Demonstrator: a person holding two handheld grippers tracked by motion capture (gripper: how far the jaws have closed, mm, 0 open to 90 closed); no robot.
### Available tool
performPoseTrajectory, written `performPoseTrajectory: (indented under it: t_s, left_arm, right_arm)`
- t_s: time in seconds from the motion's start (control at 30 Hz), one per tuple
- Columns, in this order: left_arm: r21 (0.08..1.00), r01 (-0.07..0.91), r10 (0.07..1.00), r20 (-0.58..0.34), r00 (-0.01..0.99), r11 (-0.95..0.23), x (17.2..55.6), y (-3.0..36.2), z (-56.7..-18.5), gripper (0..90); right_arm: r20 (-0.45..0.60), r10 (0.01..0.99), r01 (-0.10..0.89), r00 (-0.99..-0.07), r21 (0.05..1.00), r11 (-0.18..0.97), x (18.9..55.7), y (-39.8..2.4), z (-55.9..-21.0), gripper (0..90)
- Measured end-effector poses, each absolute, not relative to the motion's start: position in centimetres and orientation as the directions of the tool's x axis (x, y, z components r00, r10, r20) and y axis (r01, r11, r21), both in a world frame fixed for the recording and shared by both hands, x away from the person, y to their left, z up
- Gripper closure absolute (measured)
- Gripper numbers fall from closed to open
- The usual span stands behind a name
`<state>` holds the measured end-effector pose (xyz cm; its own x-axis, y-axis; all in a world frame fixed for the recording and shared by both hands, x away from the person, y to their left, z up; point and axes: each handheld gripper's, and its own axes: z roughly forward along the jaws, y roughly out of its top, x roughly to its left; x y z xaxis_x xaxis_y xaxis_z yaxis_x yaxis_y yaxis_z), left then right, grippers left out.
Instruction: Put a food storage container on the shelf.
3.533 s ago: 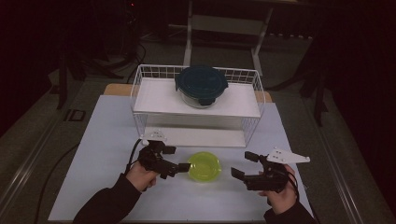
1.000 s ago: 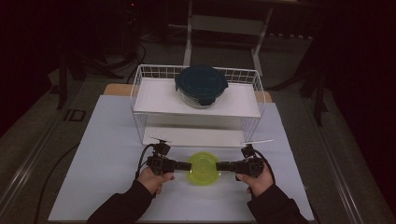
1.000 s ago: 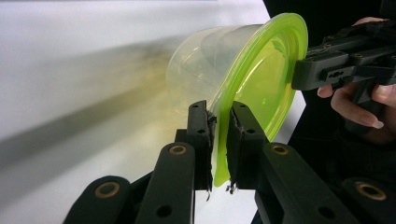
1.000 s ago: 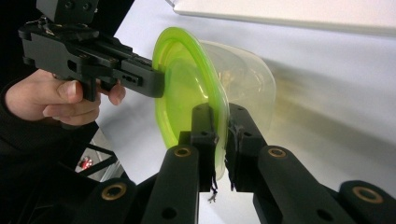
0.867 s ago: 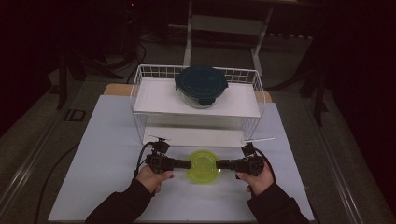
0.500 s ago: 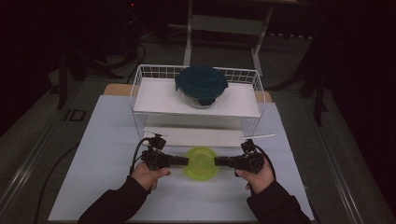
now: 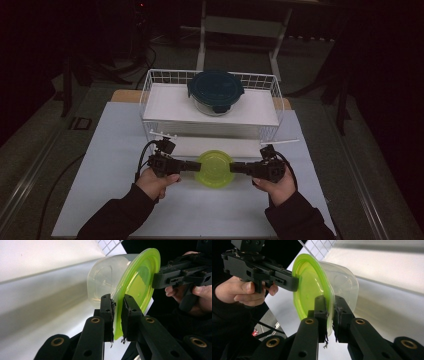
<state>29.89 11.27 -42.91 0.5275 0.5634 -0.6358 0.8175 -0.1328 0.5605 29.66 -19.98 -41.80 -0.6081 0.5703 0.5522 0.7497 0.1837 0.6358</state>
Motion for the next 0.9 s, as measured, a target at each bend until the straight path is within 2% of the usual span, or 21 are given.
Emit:
performPoseTrajectory:
  t_s: [0.9]
  left_arm:
    - [0.672,0.732,0.569,-0.558,0.604,-0.118,30.0,12.3,-34.3,80.9]
  right_arm:
    - [0.524,0.566,0.698,-0.636,0.704,0.132,30.6,-19.0,-36.3,80.7]
